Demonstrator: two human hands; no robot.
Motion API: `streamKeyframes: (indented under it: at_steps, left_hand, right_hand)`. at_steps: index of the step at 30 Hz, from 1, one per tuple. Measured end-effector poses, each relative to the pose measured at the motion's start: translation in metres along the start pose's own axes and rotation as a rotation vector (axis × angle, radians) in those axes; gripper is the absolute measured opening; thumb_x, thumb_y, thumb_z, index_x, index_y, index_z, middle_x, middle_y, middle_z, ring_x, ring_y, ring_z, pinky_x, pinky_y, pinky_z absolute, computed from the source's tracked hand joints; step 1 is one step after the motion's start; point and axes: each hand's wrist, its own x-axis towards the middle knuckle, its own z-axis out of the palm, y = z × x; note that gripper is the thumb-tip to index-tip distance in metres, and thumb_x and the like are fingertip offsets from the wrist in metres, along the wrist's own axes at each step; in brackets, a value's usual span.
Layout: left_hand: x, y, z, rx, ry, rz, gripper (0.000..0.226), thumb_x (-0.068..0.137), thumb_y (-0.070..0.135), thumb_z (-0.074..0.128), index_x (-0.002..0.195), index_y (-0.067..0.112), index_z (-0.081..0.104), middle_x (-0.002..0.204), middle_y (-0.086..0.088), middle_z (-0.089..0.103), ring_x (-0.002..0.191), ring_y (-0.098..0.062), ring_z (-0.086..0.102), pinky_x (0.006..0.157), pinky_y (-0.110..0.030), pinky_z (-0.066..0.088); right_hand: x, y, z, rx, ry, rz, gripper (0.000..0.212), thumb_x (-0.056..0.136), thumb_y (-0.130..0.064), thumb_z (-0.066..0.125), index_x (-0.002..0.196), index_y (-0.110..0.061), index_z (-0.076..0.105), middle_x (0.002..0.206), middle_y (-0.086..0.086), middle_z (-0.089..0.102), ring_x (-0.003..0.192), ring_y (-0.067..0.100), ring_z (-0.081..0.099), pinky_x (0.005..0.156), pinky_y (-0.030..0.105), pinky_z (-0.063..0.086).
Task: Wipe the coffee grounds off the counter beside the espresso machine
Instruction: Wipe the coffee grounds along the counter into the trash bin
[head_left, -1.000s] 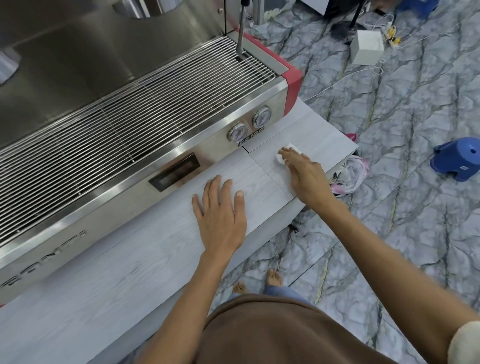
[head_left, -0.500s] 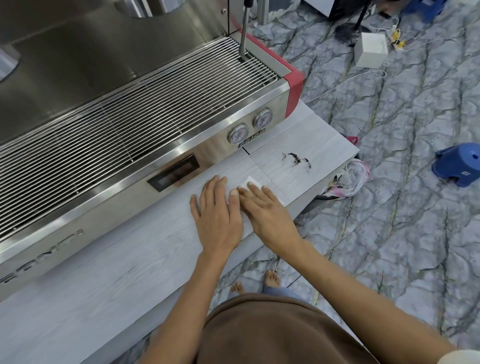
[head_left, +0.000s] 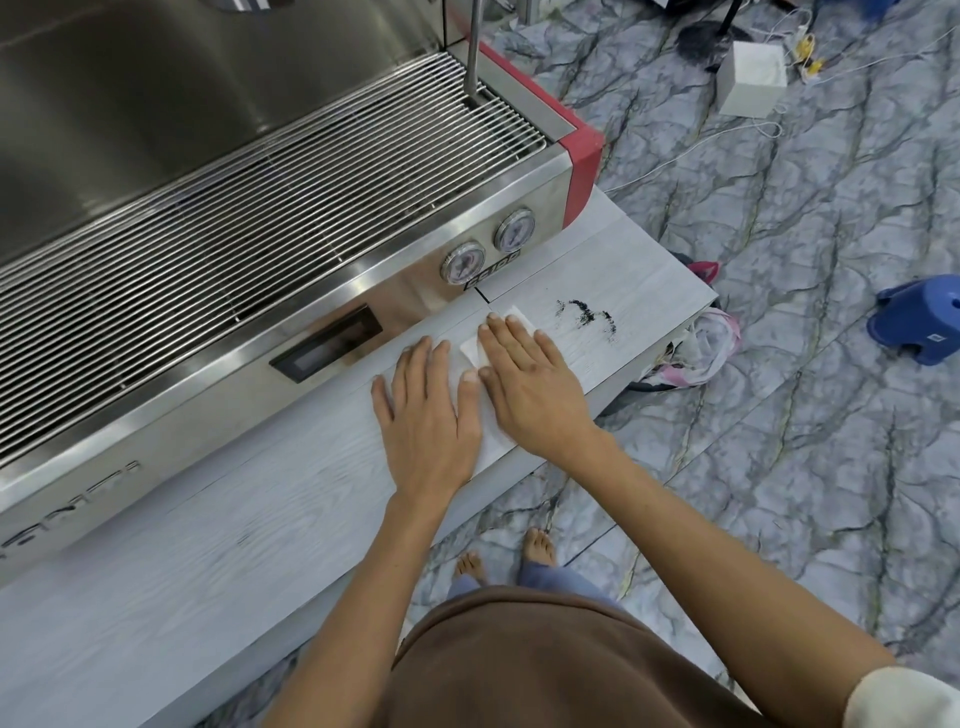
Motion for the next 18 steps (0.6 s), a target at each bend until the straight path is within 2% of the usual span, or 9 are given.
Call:
streamKeyframes:
  at_steps: [3, 12, 18]
  left_hand:
    - [0.0, 0.0, 0.001, 0.069, -0.025, 0.033, 0.059, 0.1, 0.052, 0.027, 0.15, 0.022, 0.041, 0.162, 0.0, 0.033, 0.151, -0.019, 0.024, 0.124, -0.051, 0.01]
    - [0.001, -0.001, 0.003, 0.13, -0.041, 0.05, 0.056, 0.101, 0.05, 0.034, 0.151, 0.025, 0.039, 0.162, 0.001, 0.032, 0.151, -0.019, 0.023, 0.123, -0.052, 0.013]
    - [0.002, 0.0, 0.001, 0.13, -0.037, 0.041, 0.054, 0.101, 0.05, 0.033, 0.149, 0.026, 0.041, 0.161, 0.003, 0.034, 0.15, -0.018, 0.025, 0.123, -0.051, 0.014]
  right_hand:
    - [0.008, 0.009, -0.003, -0.01, -0.021, 0.017, 0.054, 0.101, -0.035, 0.025, 0.146, -0.008, 0.036, 0.154, 0.007, 0.032, 0.143, 0.021, 0.026, 0.117, 0.041, 0.018]
    - [0.02, 0.039, -0.015, 0.012, -0.004, 0.084, 0.05, 0.104, -0.03, 0.032, 0.149, -0.009, 0.029, 0.157, 0.006, 0.026, 0.146, 0.021, 0.018, 0.118, 0.04, 0.009]
    - [0.018, 0.05, -0.017, 0.021, 0.061, 0.111, 0.045, 0.103, -0.023, 0.039, 0.145, -0.006, 0.038, 0.152, 0.01, 0.036, 0.142, 0.026, 0.028, 0.116, 0.044, 0.019]
